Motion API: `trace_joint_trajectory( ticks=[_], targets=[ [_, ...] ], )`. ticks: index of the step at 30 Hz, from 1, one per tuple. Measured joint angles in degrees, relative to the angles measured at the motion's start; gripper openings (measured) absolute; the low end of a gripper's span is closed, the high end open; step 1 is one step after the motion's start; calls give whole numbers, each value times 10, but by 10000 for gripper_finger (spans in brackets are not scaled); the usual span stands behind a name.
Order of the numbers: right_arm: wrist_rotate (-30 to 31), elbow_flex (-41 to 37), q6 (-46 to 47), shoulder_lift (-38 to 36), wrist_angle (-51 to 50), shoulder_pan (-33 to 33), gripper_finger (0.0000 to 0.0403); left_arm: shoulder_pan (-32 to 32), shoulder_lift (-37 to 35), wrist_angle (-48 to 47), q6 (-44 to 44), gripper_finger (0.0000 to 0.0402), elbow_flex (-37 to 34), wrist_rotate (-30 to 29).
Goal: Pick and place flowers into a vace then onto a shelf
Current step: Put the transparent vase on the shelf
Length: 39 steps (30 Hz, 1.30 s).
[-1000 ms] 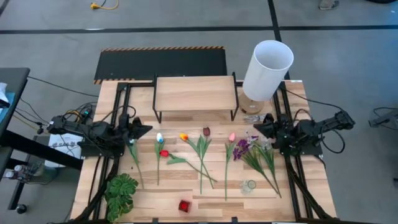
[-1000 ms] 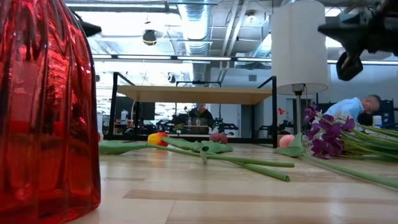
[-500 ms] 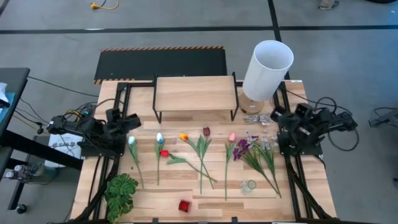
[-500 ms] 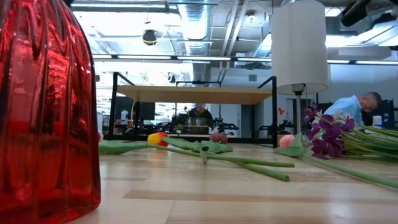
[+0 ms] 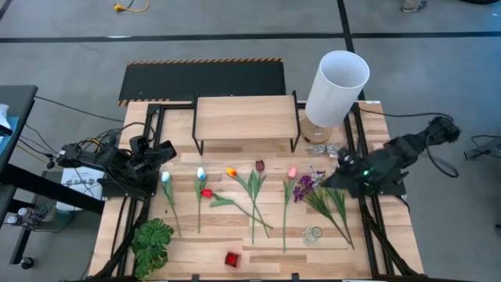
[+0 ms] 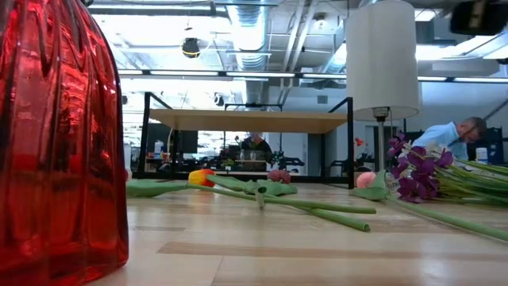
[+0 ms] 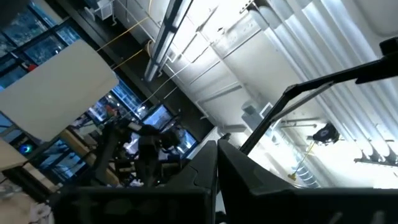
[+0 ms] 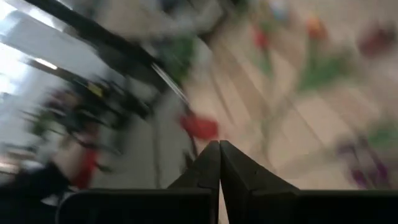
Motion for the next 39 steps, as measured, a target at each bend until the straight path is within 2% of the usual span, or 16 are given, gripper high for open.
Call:
trace_joint_trajectory(
  ticks=[13,16,19,22,25,31,39],
  targets=[
    [4,201,193,319,-251,165,0,0,8,-12,0,0,0,1],
    [36,244,218,380,-286,200,0,0,8,-17,0,0,0,10],
    [99,280,254,428,-312,239,0,0,8,-25,0,0,0,18],
    [179,297,305,468,-318,288,0,0,8,-29,0,0,0,30],
    [227,300,383,505,-323,332,0,0,8,-31,0,0,0,38],
    [240,300,527,572,-330,392,0,0,8,-33,-1,0,0,41],
    [227,299,548,627,-328,391,0,0,8,-78,-1,0,0,41]
  ],
)
